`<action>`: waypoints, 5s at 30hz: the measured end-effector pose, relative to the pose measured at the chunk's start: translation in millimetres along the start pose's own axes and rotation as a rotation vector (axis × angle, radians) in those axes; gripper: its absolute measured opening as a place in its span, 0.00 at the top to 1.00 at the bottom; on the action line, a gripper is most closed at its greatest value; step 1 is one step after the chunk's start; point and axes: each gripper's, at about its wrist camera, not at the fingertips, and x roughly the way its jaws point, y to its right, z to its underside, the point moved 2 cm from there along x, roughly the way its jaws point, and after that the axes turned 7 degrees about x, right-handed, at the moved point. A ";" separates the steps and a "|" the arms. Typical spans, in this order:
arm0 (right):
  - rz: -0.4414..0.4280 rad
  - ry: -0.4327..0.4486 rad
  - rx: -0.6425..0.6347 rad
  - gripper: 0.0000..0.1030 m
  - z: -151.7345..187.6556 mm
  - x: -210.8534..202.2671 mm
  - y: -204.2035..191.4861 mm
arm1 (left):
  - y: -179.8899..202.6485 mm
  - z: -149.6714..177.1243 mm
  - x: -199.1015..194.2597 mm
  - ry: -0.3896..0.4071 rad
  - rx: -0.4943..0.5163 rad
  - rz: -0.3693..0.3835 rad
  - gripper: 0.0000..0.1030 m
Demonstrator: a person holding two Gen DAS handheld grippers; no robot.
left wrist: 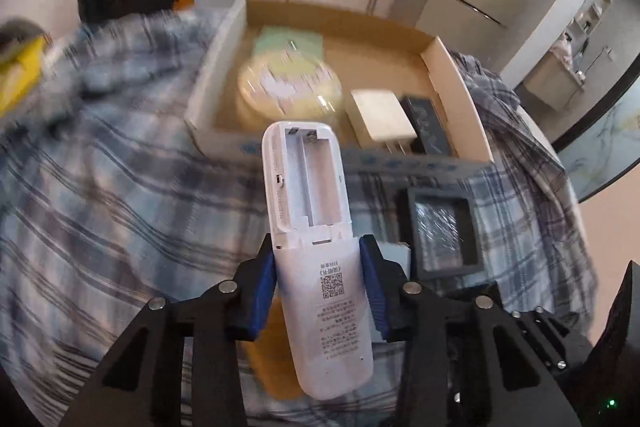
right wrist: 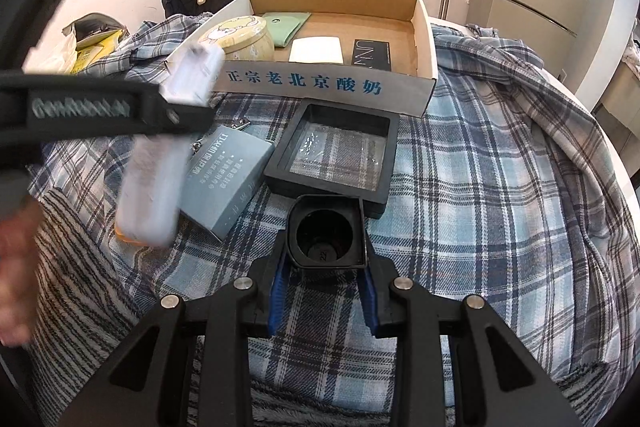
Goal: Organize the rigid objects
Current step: 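Grasp the white remote with the left gripper and lift it, then carry the white remote and black cup over the cardboard box with both grippers, then lower the remote and cup into the box and open both grippers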
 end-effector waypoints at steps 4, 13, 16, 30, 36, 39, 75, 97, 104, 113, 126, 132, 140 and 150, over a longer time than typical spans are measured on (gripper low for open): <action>-0.001 0.000 0.001 0.71 0.0 0.2 0.0 | -13.7 -10.6 -13.2 -0.010 0.049 -0.065 0.59; -0.001 0.001 0.000 0.71 0.2 0.4 0.3 | -45.9 15.0 12.5 -0.157 0.091 -0.156 0.59; -0.003 0.001 0.002 0.71 0.2 0.3 0.1 | -53.6 22.0 14.2 -0.159 0.037 -0.084 0.60; 0.000 0.000 0.000 0.71 0.3 0.2 -0.4 | -78.9 35.1 0.8 -0.095 -0.061 0.146 0.62; 0.000 0.000 0.000 0.71 0.3 0.3 -0.5 | -50.4 32.8 -15.3 -0.035 0.086 -0.018 0.78; 0.000 0.000 0.001 0.71 0.3 0.4 -0.5 | -22.0 30.3 -21.1 -0.026 0.210 -0.109 0.81; -0.008 -0.001 0.007 0.71 0.7 -0.6 0.4 | -15.7 34.4 -5.5 -0.124 0.172 -0.076 0.81; -0.009 -0.002 0.009 0.71 -0.1 -3.0 -1.9 | 10.8 44.2 -48.2 0.115 0.315 -0.058 0.82; -0.079 0.013 0.100 0.72 -5.1 -9.4 14.5 | 15.6 42.8 -58.6 0.141 0.323 -0.076 0.82; -0.066 0.066 0.115 0.72 -24.5 -43.5 29.5 | 24.7 11.8 -82.4 0.215 0.307 -0.065 0.82; 0.014 0.167 0.139 0.72 -145.5 -56.5 18.9 | 33.5 -77.2 -30.9 0.216 0.205 0.012 0.82; 0.000 0.101 0.161 0.72 -171.6 -5.0 30.2 | 21.8 -97.3 14.3 0.185 0.123 0.027 0.82; -0.070 0.053 0.191 0.72 -158.2 38.6 43.3 | 15.9 -103.9 52.4 0.192 0.112 -0.026 0.82; -0.043 0.147 0.220 0.72 -165.9 8.4 60.1 | 18.8 -104.9 71.9 0.194 0.153 -0.053 0.82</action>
